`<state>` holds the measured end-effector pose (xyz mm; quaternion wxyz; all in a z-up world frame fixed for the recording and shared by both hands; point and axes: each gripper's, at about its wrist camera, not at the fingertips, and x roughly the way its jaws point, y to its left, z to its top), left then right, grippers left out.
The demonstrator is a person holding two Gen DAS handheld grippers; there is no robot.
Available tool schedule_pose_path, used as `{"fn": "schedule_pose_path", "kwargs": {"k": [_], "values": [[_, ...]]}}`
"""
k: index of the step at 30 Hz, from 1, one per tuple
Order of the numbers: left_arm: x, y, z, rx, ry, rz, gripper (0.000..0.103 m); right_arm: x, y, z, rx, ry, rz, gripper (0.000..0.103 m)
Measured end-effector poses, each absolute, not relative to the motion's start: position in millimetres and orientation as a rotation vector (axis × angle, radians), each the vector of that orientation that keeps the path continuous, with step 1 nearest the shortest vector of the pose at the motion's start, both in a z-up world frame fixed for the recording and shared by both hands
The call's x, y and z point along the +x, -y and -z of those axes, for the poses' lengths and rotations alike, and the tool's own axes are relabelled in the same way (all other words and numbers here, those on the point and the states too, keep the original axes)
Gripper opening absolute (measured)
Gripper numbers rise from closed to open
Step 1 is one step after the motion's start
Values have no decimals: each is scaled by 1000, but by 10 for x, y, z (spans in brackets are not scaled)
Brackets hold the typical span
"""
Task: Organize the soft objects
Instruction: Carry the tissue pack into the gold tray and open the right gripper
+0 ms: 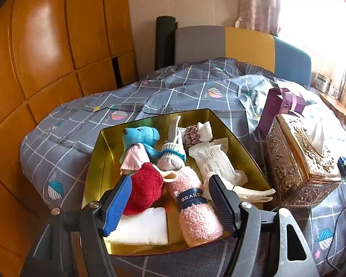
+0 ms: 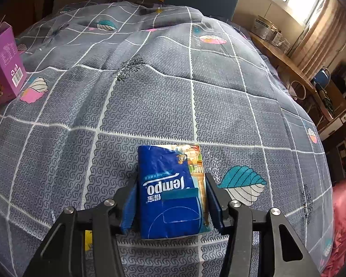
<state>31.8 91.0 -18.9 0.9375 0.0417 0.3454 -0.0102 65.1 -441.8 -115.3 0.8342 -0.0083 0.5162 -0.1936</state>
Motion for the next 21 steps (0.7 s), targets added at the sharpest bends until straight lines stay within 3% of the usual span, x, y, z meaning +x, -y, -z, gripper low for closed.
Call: {"fn": "schedule_pose_path", "kwargs": {"k": [10,21], "values": [[284,-941,226,61,-733,58,70,735,4506,1003,129,-1098,506,53],[256,-930,227,70,-725,92,70,1177,3949,102,79,-926,358,53]]}}
